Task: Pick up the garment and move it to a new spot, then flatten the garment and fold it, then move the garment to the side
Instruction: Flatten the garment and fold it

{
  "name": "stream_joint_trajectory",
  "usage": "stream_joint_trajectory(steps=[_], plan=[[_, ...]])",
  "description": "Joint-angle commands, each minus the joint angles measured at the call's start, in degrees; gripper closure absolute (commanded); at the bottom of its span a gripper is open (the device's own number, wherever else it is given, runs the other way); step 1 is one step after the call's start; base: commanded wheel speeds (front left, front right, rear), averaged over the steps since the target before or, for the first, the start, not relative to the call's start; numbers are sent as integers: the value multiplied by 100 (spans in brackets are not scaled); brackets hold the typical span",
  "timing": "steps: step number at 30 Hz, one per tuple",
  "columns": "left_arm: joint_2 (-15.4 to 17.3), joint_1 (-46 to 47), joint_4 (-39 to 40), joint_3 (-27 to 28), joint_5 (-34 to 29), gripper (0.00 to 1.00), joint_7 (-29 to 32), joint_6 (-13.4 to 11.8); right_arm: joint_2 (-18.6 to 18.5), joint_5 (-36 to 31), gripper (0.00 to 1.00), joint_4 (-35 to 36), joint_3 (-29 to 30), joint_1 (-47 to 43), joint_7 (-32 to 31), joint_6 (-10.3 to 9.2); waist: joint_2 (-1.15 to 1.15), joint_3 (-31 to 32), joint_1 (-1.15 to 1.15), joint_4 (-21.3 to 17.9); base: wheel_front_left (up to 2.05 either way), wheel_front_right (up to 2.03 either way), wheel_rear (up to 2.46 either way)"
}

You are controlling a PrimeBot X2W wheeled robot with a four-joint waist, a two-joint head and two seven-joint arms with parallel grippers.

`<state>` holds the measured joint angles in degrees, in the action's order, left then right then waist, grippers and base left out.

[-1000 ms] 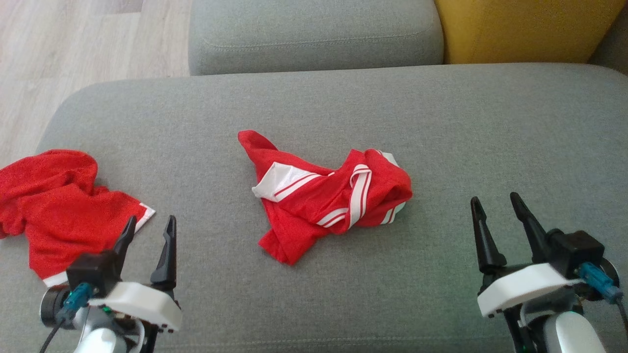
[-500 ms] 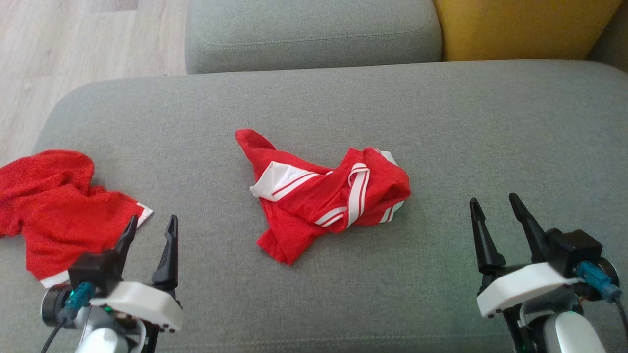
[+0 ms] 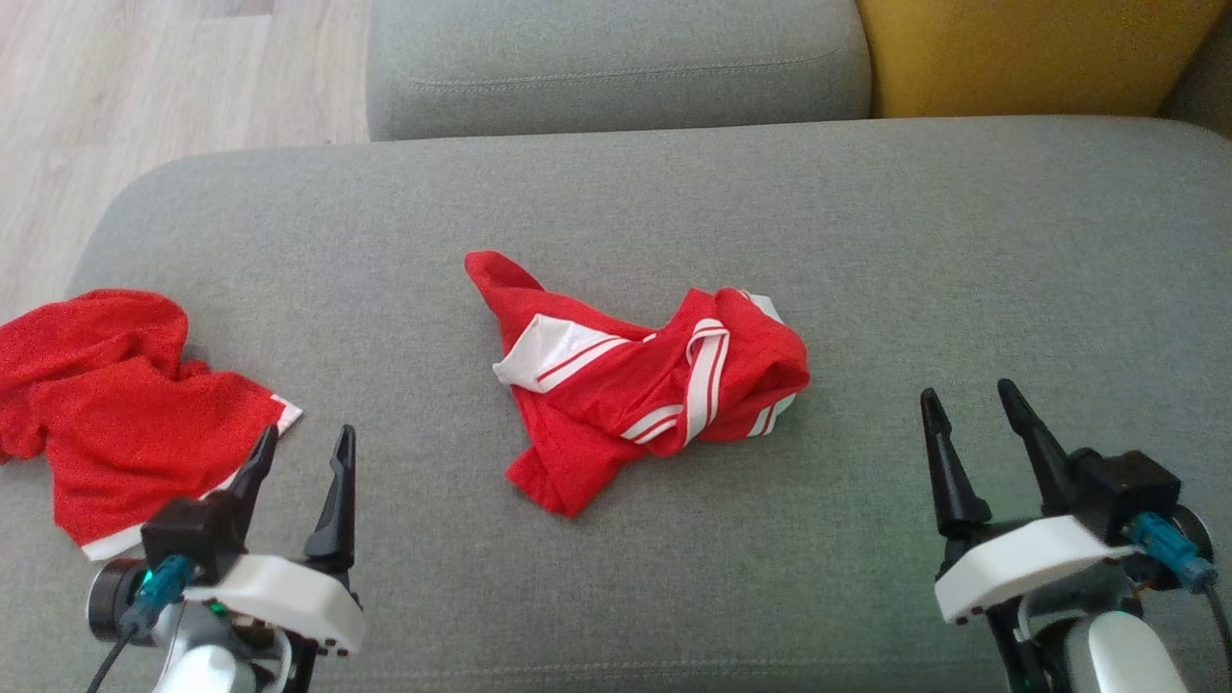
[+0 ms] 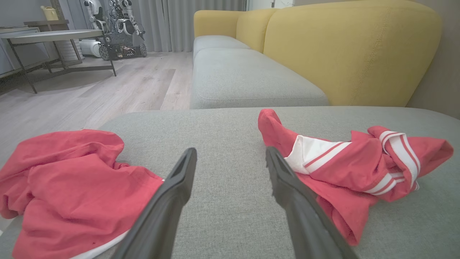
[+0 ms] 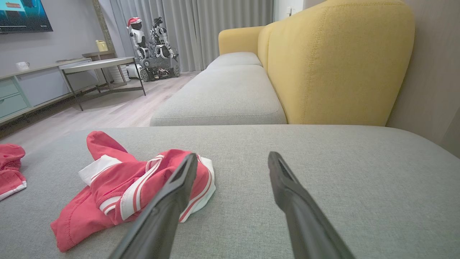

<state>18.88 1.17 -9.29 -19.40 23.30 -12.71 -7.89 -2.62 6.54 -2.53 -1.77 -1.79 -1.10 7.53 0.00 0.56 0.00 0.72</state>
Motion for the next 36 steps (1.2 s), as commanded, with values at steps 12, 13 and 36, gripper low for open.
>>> stream_joint_trajectory(steps=[12, 13, 36], plan=[[51, 831, 132, 56, -50, 0, -61, 61, -101, 127, 0, -129, -1126, 1140, -278, -4, 0, -573, 0, 568, 0, 0, 0], [18, 906, 119, 51, -48, 0, -74, 70, -156, 158, 0, -217, -1263, 1284, -350, -4, 0, -656, 0, 647, 0, 0, 0], [-599, 1902, -351, 116, -413, 0, -228, 559, -786, 1260, 100, -2594, -3169, 3771, -1987, -4, 0, -1513, 0, 1380, 0, 0, 0]])
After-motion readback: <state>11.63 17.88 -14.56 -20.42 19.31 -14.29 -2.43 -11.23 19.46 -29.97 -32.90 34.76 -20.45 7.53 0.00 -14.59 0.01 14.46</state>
